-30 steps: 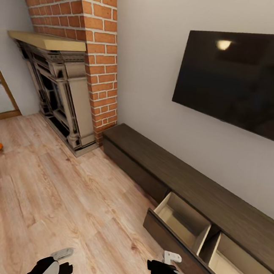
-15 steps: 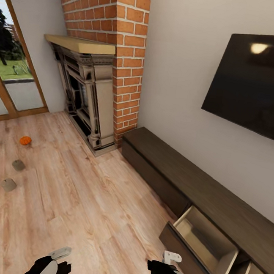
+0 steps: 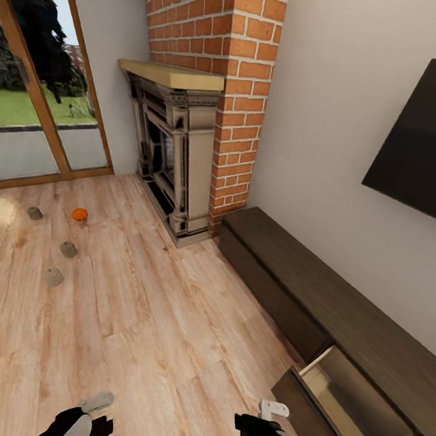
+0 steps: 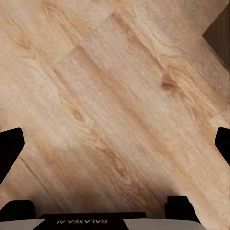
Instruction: Place each of the two pumpkins and all three candles from the living room inside a cabinet in the living room (use any cabinet), then make sure every cabinet is closed, and position the cauldron so it is next to a table in the living room.
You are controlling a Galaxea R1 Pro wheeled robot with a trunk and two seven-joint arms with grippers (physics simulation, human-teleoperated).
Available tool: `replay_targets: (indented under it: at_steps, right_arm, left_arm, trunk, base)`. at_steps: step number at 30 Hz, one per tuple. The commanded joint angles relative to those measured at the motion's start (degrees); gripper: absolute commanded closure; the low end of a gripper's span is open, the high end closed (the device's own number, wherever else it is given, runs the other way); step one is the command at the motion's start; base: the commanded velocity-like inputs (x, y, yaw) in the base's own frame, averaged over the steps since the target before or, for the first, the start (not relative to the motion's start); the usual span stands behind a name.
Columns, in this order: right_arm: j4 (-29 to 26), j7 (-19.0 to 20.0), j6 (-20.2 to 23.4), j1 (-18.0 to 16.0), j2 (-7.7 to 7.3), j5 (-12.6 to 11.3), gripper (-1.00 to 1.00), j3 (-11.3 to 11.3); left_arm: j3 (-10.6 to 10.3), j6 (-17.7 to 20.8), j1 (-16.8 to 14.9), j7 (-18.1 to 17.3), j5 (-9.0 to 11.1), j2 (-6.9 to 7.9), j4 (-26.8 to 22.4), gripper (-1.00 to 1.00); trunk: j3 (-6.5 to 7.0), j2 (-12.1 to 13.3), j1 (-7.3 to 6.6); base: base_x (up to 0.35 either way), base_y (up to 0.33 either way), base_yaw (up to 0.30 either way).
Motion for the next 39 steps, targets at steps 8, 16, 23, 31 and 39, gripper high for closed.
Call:
replay_targets:
  at_steps: [8,16,23,31,39]
  right_arm:
    - [-0.1,-0.4,0.2,0.0,-0.06,-0.5,-1.0,0.5]
    - [-0.1,-0.4,0.2,0.0,-0.06,-0.5,-1.0,0.5]
    - [-0.1,-0.4,0.2,0.0,-0.06,-0.5,-1.0,0.4]
    - [-0.1,-0.4,0.2,0.0,-0.06,-0.5,-1.0,0.5]
    - [-0.1,-0.3,0.3,0.0,-0.06,-0.5,-1.0,0.5]
  left_arm:
    - [-0.3,0.0,0.0,0.5,0.6,0.08,-0.1,-1.0]
    - [-0.3,0.0,0.0,0.5,0.6,0.08,-0.1,-1.0]
    - [-0.3,0.0,0.0,0.5,0.8,0.08,-0.2,-1.0]
    - [-0.3,0.0,0.0,0.5,0.9,0.08,-0.4,-1.0]
    - [-0.3,0.0,0.0,0.5,1.0,0.05,-0.5,-1.0]
  trunk:
    - [-0.06,0.0,0.0]
    - [-0.06,0.0,0.0]
    - [-0.04,0.0,0.0]
    - [0.28,0.0,0.0]
    - [-0.65,-3.2,1.76]
  base:
    - [0.0,0.0,0.292]
    - [0.0,0.0,0.292]
    - [0.0,0.0,0.292]
    - [0.0,0.0,0.268]
    - [0.0,0.0,0.235]
